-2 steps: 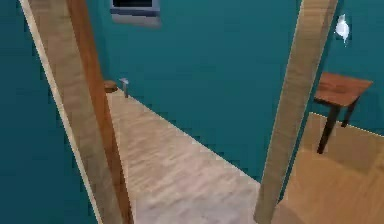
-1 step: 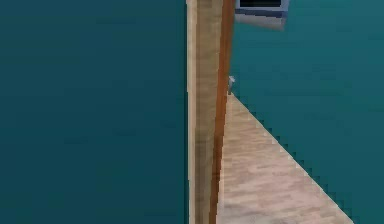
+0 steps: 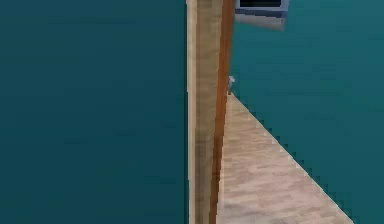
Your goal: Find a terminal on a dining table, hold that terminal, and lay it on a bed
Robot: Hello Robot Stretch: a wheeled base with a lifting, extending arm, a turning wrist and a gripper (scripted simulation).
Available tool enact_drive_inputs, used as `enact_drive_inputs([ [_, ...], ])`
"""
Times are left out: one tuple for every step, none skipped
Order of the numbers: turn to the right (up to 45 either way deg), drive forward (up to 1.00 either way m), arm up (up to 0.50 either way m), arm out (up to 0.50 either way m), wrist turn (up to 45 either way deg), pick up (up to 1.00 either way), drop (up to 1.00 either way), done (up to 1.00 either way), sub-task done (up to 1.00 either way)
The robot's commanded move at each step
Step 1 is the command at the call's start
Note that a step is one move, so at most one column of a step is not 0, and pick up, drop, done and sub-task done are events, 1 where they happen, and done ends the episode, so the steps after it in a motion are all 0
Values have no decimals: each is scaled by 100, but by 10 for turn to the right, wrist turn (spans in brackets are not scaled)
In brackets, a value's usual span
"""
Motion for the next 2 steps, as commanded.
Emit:
enact_drive_inputs([
  [450, 0, 0, 0, 0, 0, 0, 0, 0],
  [-450, 0, 0, 0, 0, 0, 0, 0, 0],
])
